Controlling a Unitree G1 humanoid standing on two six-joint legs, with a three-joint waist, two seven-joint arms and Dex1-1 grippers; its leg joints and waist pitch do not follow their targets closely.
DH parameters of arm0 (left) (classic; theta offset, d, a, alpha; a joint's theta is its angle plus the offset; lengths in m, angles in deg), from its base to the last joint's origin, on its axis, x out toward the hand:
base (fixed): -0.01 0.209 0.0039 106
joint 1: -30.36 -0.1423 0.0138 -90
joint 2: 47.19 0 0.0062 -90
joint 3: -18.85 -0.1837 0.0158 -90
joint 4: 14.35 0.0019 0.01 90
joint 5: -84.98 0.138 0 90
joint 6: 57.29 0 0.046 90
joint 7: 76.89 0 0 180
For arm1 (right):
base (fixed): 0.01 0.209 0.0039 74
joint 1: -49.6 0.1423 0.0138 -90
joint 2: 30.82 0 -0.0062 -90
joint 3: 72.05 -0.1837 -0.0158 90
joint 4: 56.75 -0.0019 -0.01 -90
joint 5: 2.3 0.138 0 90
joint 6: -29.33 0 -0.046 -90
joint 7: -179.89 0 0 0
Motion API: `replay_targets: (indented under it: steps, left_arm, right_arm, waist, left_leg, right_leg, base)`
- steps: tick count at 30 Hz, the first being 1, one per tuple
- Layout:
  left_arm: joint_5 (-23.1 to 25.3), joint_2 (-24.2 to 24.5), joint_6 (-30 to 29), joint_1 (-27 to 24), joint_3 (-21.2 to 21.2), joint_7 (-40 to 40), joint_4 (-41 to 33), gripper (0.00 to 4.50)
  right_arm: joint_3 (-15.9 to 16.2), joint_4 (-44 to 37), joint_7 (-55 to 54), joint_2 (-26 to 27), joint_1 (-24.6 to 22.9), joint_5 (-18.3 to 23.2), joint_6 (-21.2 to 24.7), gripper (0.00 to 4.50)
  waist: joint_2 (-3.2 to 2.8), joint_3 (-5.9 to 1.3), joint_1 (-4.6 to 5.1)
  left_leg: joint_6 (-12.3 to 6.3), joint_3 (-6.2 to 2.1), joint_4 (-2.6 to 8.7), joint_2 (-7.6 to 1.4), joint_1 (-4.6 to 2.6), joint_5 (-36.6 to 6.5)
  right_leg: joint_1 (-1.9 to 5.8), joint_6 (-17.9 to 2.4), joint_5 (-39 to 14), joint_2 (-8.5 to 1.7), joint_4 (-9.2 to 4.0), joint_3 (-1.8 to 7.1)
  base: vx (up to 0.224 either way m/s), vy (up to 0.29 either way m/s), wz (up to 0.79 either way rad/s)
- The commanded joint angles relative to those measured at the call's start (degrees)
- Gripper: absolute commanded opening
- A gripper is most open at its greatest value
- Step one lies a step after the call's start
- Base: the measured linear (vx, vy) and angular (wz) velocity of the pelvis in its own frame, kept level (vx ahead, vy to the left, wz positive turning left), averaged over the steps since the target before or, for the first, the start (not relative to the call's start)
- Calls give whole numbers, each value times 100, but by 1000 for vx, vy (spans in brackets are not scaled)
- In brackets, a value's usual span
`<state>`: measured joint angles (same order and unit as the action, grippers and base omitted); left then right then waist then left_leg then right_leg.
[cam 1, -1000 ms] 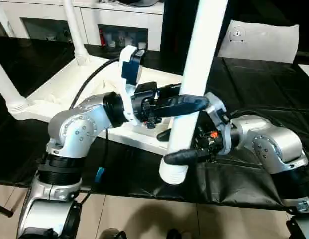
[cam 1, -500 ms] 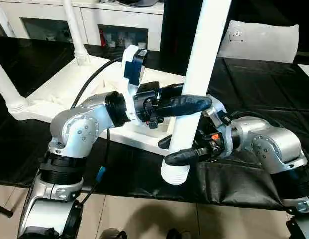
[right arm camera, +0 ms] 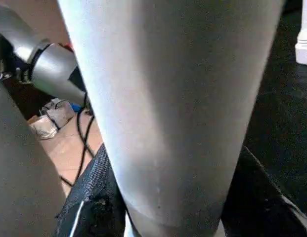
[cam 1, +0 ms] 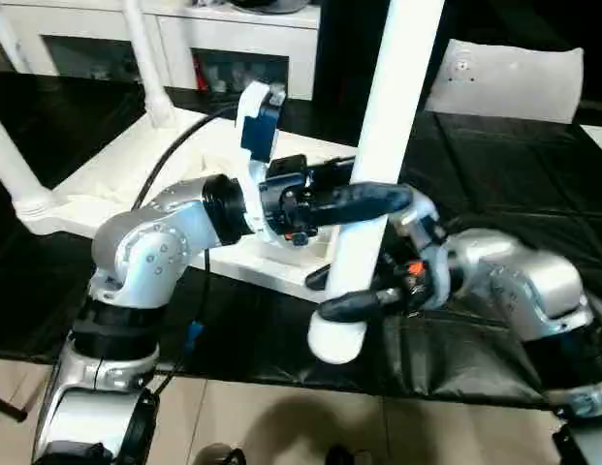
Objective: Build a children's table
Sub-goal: Pick table leg
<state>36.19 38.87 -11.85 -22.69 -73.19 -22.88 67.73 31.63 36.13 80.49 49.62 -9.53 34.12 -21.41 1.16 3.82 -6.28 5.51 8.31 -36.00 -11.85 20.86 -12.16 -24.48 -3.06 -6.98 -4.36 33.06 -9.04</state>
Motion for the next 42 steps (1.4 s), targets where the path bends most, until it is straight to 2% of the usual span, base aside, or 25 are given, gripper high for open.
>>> replay_targets:
  steps: [1, 4, 5, 6, 7, 8, 9, 10, 12, 13, 15, 16, 17, 18, 19, 21, 23, 24, 25, 27, 28, 29, 33, 38, 42]
  left_arm:
    - [-105, -195, 169, -23, 14, -209, -276, 308]
    - [0, -442, 472, -161, 74, -486, -347, 338]
    - [-62, -578, 537, -205, 158, -636, -373, 341]
    - [-114, -673, 568, -233, 221, -743, -396, 349]
    - [-283, -927, 647, -275, 413, -1040, -416, 358]
    - [-389, -1132, 767, -295, 580, -1294, -421, 370]
    - [-637, -1521, 998, -328, 924, -1804, -418, 377]
    - [-637, -1521, 998, -328, 924, -1804, -418, 377]
    - [-888, -1794, 1196, -367, 1205, -2197, -444, 402]
    - [-969, -1870, 1359, -399, 1328, -2381, -492, 413]
    - [-1009, -1928, 1488, -427, 1456, -2579, -547, 435]
    - [-934, -1911, 1554, -430, 1504, -2619, -559, 435]
    - [-905, -1907, 1568, -430, 1522, -2639, -563, 444]
    - [-601, -1774, 1606, -450, 1531, -2655, -572, 449]
    - [-418, -1684, 1609, -465, 1512, -2641, -577, 450]
    - [311, -1394, 1532, -503, 1329, -2907, -411, 450]
    - [704, -1196, 1579, -518, 1156, -3032, -294, 450]
    - [959, -1026, 1609, -533, 988, -3053, -244, 450]
    - [1470, -622, 1643, -558, 557, -3044, -200, 450]
    - [1914, -263, 1595, -562, 159, -3126, -175, 450]
    - [1914, -263, 1595, -562, 159, -3126, -175, 450]
    - [2028, -227, 1495, -529, 17, -3069, -288, 450]
    - [2127, -152, 1346, -468, -216, -2899, -492, 450]
    - [1752, 21, 1143, -377, -559, -2528, -1057, 450]
    - [1786, 20, 1051, -380, -697, -2393, -1254, 450]
  right_arm:
    - [-103, 11, -238, 6, -103, -12, 100, 194]
    - [-223, -99, -408, 112, -225, 103, 174, 194]
    - [-315, -137, -529, 195, -278, 154, 160, 194]
    - [-372, -162, -603, 246, -314, 183, 146, 194]
    - [-506, -197, -767, 367, -380, 271, 135, 194]
    - [-637, -223, -985, 494, -437, 349, 136, 194]
    - [-894, -291, -1466, 762, -544, 505, 165, 194]
    - [-894, -291, -1466, 762, -544, 505, 165, 194]
    - [-1048, -407, -1844, 963, -644, 611, 201, 192]
    - [-1077, -527, -2002, 1052, -725, 609, 193, 191]
    - [-1128, -649, -2202, 1168, -819, 609, 166, 191]
    - [-1141, -686, -2270, 1209, -856, 590, 111, 191]
    - [-1146, -699, -2292, 1222, -869, 580, 90, 191]
    - [-1152, -761, -2406, 1297, -943, 486, -62, 191]
    - [-1152, -790, -2461, 1334, -980, 434, -139, 191]
    - [-1149, -818, -2742, 1457, -1031, 144, -463, 191]
    - [-1116, -806, -2859, 1474, -1030, -2, -615, 191]
    - [-1058, -780, -2950, 1459, -1017, -158, -732, 191]
    - [-835, -689, -3162, 1376, -986, -644, -1068, 191]
    - [-557, -524, -3455, 1276, -928, -1228, -1411, 191]
    - [-557, -524, -3455, 1276, -928, -1228, -1411, 191]
    - [-442, -369, -3709, 1286, -890, -1593, -1616, 191]
    - [-352, -251, -3857, 1312, -860, -1822, -1724, 191]
    - [-214, -90, -4064, 1271, -813, -2109, -1850, 191]
    - [-271, 64, -4256, 1356, -784, -2240, -1946, 191]
  waist:
    - [-35, -492, -14]
    - [-47, -458, -15]
    - [-97, -446, -9]
    - [-77, -452, 22]
    - [-98, -464, 24]
    - [-117, -464, 33]
    - [-141, -443, 64]
    - [-124, -467, 91]
    - [-158, -489, 116]
    - [-160, -477, 143]
    - [-182, -466, 172]
    - [-189, -464, 200]
    - [-191, -464, 212]
    - [-205, -469, 227]
    - [-212, -458, 249]
    - [-218, -454, 302]
    - [-222, -458, 354]
    - [-234, -460, 359]
    - [-242, -466, 352]
    - [-243, -464, 384]
    - [-247, -463, 386]
    - [-233, -471, 380]
    - [-230, -489, 362]
    - [-237, -479, 354]
    - [-254, -488, 362]
  left_leg:
    - [-247, 48, 372, -95, 16, -571]
    - [-225, 55, 368, -68, -39, -880]
    - [-202, 49, 366, -70, -60, -989]
    - [-187, 51, 351, -60, -102, -1150]
    - [-200, 18, 383, -105, -97, -1183]
    - [-208, 14, 395, -149, -108, -1247]
    - [-177, 17, 384, -157, -119, -1428]
    - [-142, 21, 365, -131, -163, -1531]
    - [-191, -11, 416, -189, -116, -1508]
    - [-202, -19, 436, -215, -120, -1614]
    - [-171, -7, 420, -186, -149, -1707]
    - [-149, 11, 387, -126, -152, -1711]
    - [-153, 8, 387, -130, -148, -1711]
    - [-141, -19, 408, -150, -120, -1731]
    - [-144, -16, 416, -169, -138, -1781]
    - [-78, -29, 410, -137, -175, -1838]
    - [-98, -57, 441, -159, -144, -1833]
    - [-113, -60, 448, -173, -155, -1850]
    - [-105, -73, 447, -158, -162, -1862]
    - [-58, -76, 471, -149, -146, -1815]
    - [-51, -58, 452, -134, -159, -1717]
    - [-54, -55, 449, -135, -155, -1659]
    - [-104, -55, 468, -162, -123, -1499]
    - [-123, -44, 471, -158, -116, -1412]
    - [-136, -41, 475, -172, -110, -1287]
  right_leg:
    - [479, -66, -2676, -353, -500, 254]
    - [458, 187, -3192, -342, -622, 179]
    - [451, 223, -3289, -344, -640, 154]
    - [455, 323, -3449, -343, -706, 97]
    - [499, 315, -3290, -358, -696, 77]
    - [504, 282, -3214, -361, -706, 61]
    - [489, 267, -3266, -356, -763, -10]
    - [489, 298, -3314, -366, -790, -56]
    - [555, 326, -3082, -376, -749, -45]
    - [550, 378, -3063, -366, -752, -55]
    - [531, 446, -3179, -371, -786, -78]
    - [532, 591, -3356, -363, -842, -136]
    - [537, 637, -3368, -361, -852, -147]
    - [555, 726, -3342, -358, -838, -153]
    - [542, 746, -3362, -344, -858, -159]
    - [517, 776, -3360, -350, -862, -165]
    - [571, 746, -3204, -352, -814, -139]
    - [562, 696, -3147, -365, -799, -111]
    - [556, 680, -3127, -375, -780, -107]
    - [569, 623, -3046, -381, -719, -46]
    - [558, 541, -3009, -407, -737, -41]
    - [564, 498, -2981, -424, -735, -42]
    - [587, 270, -2681, -438, -663, 4]
    - [588, 194, -2683, -438, -636, 27]
    - [584, 119, -2539, -426, -615, 42]
  base:
    - [0, 0, 0]
    - [0, 0, 0]
    - [0, 0, 0]
    - [0, 0, 0]
    - [0, 0, 0]
    - [0, 0, 0]
    - [0, 0, 0]
    - [0, 0, 0]
    - [0, 0, 0]
    - [0, 0, 0]
    - [0, 0, 0]
    - [0, 0, 0]
    - [0, 0, 0]
    - [0, 0, 0]
    - [0, 0, 0]
    - [0, 0, 0]
    - [0, 0, 0]
    - [0, 0, 0]
    - [0, 0, 0]
    - [0, 0, 0]
    - [0, 0, 0]
    - [0, 0, 0]
    - [0, 0, 0]
    - [0, 0, 0]
    - [0, 0, 0]
